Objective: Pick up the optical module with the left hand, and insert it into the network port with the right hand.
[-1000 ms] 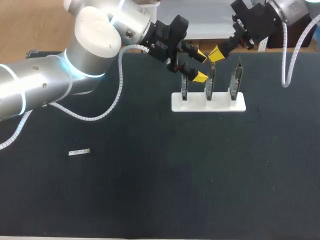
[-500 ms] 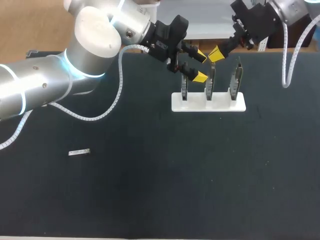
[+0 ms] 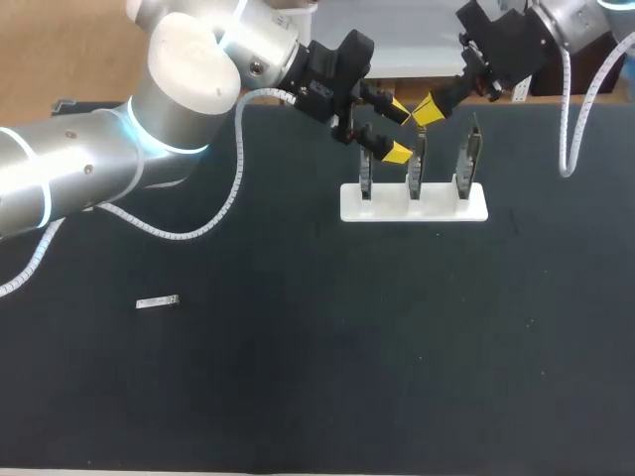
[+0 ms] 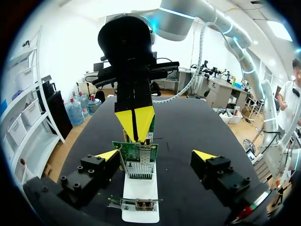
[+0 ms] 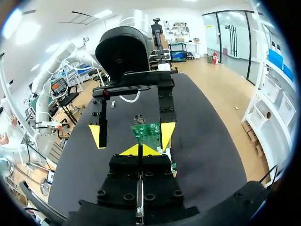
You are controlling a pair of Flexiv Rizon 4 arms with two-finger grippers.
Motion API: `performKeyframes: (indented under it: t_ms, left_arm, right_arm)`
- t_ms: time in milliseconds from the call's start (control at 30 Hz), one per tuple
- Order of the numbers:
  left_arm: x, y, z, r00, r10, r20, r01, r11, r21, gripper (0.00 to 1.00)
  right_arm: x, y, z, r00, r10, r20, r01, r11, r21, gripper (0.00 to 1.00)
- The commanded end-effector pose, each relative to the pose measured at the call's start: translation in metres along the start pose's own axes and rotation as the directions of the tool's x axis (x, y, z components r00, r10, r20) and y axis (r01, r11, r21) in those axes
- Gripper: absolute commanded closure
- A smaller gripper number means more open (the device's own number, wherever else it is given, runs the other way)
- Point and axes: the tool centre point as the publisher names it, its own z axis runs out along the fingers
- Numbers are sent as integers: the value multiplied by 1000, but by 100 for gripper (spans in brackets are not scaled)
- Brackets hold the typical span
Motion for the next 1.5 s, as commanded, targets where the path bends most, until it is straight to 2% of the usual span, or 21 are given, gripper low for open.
performKeyframes:
  t_ms: [33,433,500,633,800,967,1100,1500]
  left_arm:
    - [0,-2,0,1000,-1,-2,1,1000,-5,0]
    - [0,-2,0,1000,-1,-2,1,1000,-5,0]
    - [0,-2,0,1000,-1,-2,1,1000,-5,0]
    - [0,-2,0,1000,-1,-2,1,1000,-5,0]
    - [0,-2,0,1000,-1,-2,1,1000,-5,0]
    - [0,-2,0,1000,-1,-2,1,1000,-5,0]
    - [0,-2,0,1000,-1,-2,1,1000,-5,0]
    - [0,-2,0,1000,-1,-2,1,1000,-5,0]
  right_arm:
    - [5,3,3,1000,-7,14,6,1000,8,100]
    - [-16,7,-12,996,-70,53,68,997,43,100]
    - [-20,9,-17,995,-85,43,83,995,57,100]
    - [-22,13,-32,992,-97,80,91,993,77,100]
    - [-10,14,-52,991,-96,96,84,989,120,100]
    - [3,21,-70,984,-123,127,107,987,122,100]
    - [14,23,-81,984,-127,123,111,985,134,100]
    - [39,27,-92,988,-117,99,107,989,106,100]
